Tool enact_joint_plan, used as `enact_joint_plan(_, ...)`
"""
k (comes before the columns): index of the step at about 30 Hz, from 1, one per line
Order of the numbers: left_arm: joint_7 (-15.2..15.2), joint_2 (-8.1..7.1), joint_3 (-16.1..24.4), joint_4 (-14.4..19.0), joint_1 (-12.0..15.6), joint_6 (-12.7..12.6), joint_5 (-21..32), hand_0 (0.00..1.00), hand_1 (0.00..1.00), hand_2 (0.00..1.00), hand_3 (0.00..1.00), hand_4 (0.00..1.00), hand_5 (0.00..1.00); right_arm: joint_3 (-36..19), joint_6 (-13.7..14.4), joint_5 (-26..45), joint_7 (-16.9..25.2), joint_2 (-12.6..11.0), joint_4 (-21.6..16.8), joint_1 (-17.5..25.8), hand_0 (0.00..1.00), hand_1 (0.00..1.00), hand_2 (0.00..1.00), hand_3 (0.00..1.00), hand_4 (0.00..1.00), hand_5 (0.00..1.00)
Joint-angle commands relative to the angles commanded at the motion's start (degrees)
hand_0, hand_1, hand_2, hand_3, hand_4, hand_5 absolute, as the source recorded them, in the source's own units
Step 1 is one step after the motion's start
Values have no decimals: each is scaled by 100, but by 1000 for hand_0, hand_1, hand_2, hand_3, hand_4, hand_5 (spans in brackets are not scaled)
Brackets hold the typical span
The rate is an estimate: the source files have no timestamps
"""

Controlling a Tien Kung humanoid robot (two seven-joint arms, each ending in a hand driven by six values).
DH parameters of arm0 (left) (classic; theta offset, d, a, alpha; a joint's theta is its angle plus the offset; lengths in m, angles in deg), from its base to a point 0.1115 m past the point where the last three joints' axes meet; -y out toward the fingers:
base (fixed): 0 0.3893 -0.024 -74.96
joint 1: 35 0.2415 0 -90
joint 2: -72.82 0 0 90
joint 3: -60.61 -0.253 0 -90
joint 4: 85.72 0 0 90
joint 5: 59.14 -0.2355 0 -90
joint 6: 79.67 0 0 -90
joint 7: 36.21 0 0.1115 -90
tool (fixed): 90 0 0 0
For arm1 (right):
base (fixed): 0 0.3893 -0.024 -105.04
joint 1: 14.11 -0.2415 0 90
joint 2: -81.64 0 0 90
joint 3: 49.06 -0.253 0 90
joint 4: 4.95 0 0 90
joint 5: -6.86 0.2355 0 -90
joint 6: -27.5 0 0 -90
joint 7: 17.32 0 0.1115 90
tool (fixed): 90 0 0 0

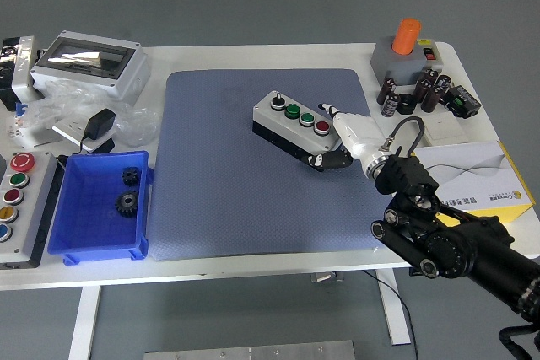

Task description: Pick up the button,place it on the desk,press the button,press the button

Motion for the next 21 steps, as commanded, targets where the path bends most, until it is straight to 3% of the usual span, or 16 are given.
enact_joint_plan(5, 88, -1, -1, 0, 0, 3, 17, 728, 731, 678, 742, 736, 395, 6, 40, -39, 42, 11, 17, 1, 93, 328, 435, 585, 792, 254)
enact_joint_plan(6, 115, -1, -7, 0, 1, 3, 26, 727, 731, 676, 738, 734, 393, 9, 63, -44, 64, 16, 27, 4, 87, 318, 408, 508, 770, 235)
enact_joint_plan(12, 218, 0, -1, 0, 2, -11, 39, 727, 731, 676, 738, 734, 393, 28, 186, 24, 242, 32, 47, 25, 87, 318, 408, 508, 770, 235)
enact_joint_plan(13, 235, 0, 3, 0, 2, -17, 40, 727, 729, 676, 730, 734, 392, 24, 218, 78, 341, 24, 32, 30, 80, 309, 387, 427, 777, 237)
enact_joint_plan(21, 322, 12, 32, 0, 18, -56, 42, 727, 730, 675, 728, 734, 391, 26, 419, 508, 1067, -162, -397, 97, 79, 306, 380, 387, 779, 261)
